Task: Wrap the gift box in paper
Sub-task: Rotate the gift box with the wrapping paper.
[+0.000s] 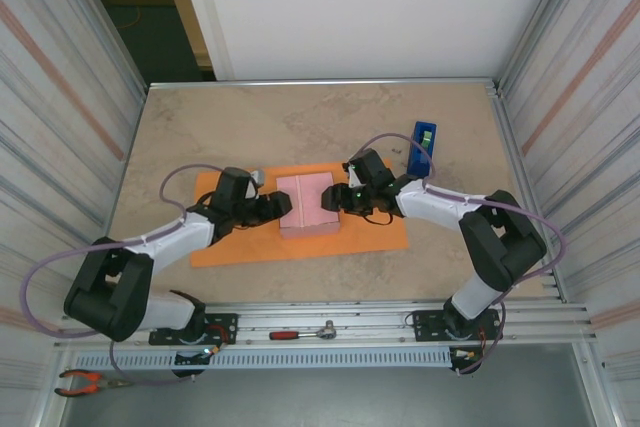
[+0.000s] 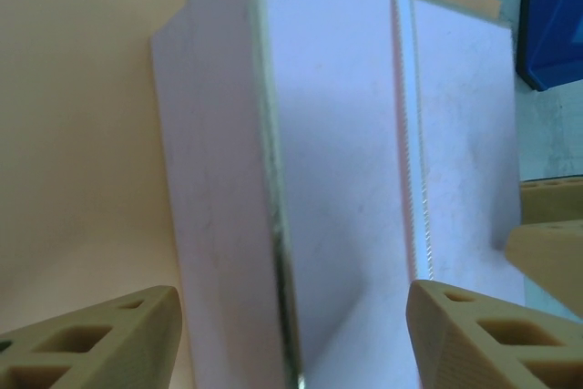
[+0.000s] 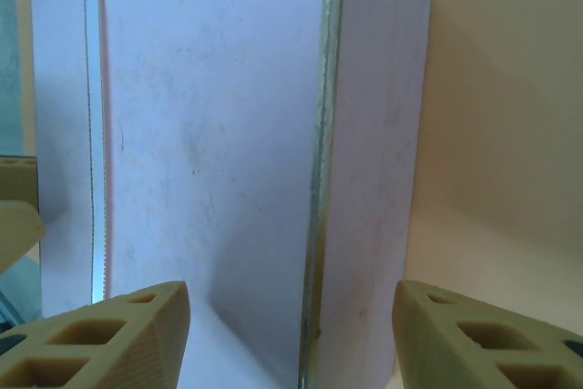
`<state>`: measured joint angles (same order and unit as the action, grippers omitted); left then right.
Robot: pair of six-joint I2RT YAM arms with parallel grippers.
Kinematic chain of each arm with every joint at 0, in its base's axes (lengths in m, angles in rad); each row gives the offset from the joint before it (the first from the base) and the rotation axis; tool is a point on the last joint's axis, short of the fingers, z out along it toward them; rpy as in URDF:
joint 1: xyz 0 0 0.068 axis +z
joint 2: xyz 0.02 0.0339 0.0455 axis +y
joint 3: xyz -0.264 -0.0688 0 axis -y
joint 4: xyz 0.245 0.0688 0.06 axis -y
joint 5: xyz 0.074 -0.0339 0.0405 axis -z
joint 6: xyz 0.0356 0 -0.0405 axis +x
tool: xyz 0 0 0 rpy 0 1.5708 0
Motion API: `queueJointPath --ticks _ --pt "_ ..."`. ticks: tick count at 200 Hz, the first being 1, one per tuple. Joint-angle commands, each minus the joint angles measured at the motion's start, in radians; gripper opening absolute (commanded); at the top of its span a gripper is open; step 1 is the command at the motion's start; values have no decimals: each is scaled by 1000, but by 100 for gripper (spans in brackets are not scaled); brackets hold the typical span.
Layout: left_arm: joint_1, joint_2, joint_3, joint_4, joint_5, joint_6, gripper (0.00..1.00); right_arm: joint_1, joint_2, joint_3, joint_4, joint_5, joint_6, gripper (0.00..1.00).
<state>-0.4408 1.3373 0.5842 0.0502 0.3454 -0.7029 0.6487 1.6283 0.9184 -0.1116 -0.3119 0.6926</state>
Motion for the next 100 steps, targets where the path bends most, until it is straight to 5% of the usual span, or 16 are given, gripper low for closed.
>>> queueJointPath --ticks 1,100 --pt "-11 35 51 20 32 28 63 6 25 32 13 -17 9 54" --pt "-16 99 132 5 38 57 61 6 27 50 20 -24 12 37"
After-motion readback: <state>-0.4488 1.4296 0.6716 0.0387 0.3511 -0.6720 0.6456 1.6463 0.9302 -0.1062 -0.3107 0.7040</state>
